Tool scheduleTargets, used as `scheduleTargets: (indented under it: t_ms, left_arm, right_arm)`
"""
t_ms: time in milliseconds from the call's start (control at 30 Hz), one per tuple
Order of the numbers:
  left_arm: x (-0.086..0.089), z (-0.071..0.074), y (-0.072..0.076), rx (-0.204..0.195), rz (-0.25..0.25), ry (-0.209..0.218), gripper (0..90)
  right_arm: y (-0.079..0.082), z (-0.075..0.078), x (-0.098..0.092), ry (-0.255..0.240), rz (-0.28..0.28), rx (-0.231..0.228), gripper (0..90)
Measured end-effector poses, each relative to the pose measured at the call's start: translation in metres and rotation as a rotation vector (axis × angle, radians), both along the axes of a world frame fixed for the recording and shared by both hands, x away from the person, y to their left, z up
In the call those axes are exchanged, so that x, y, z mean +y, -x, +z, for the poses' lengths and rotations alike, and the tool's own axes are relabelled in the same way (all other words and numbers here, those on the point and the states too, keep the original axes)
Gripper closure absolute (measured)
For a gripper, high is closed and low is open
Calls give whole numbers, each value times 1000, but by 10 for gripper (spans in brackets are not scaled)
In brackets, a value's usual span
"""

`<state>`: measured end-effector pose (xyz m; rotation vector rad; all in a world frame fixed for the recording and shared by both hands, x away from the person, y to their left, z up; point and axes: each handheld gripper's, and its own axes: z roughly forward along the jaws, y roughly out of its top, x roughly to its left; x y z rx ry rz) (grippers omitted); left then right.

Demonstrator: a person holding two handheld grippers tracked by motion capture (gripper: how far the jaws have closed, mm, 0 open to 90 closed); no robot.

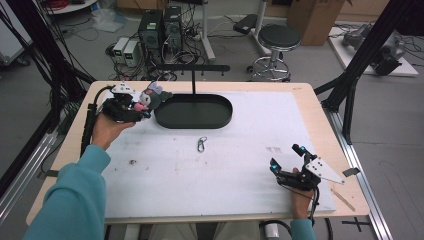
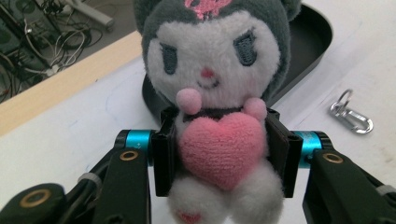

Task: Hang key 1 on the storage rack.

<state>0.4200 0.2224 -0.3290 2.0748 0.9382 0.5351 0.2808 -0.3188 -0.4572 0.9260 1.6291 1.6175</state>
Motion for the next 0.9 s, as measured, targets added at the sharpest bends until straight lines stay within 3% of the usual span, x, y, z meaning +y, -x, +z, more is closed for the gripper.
scheduleTargets:
  t_ms: [300, 500, 900]
  left_arm:
    - [-21, 13, -1, -29, -3, 14, 539]
    - [-35, 19, -3, -42, 1, -2, 540]
    - [-51, 28, -14, -38, 34, 24, 540]
  right_arm:
    - [0, 0, 0, 3, -1, 1, 19]
    - [0, 0, 0, 2, 0, 1, 18]
    - [1, 0, 0, -1, 1, 1, 18]
